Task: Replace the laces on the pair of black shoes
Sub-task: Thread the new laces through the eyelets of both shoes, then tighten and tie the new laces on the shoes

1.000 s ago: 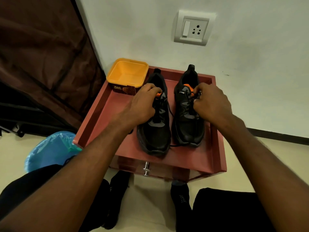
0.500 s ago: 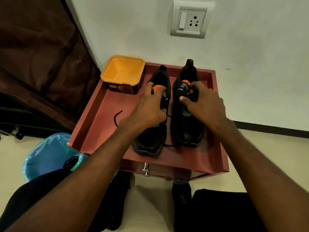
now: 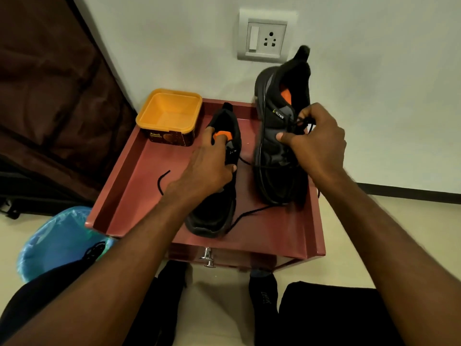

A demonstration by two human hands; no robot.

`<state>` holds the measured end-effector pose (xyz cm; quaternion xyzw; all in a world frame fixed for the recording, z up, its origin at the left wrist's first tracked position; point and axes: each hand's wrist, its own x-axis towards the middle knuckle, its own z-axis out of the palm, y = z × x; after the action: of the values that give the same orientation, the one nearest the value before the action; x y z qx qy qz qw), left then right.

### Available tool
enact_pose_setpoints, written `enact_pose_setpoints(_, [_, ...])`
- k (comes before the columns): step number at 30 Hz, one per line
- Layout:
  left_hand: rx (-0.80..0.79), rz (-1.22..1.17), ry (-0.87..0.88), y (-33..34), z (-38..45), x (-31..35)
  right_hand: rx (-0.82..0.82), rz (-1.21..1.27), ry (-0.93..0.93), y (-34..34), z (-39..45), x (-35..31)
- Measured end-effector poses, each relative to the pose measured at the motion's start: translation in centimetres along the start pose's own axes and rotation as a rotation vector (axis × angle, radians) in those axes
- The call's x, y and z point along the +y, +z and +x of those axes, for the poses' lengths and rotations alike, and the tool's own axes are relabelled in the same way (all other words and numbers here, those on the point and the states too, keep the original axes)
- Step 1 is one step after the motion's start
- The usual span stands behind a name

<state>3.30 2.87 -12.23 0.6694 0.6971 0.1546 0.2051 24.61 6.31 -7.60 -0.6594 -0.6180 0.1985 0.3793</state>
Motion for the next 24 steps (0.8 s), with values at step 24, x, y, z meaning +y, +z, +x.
enact_pose_setpoints(24, [-0.217,0.531,0.383,-1.1,-5.6,1.2,0.329,0.230,-0.543,-4.3,0.6,-3.7])
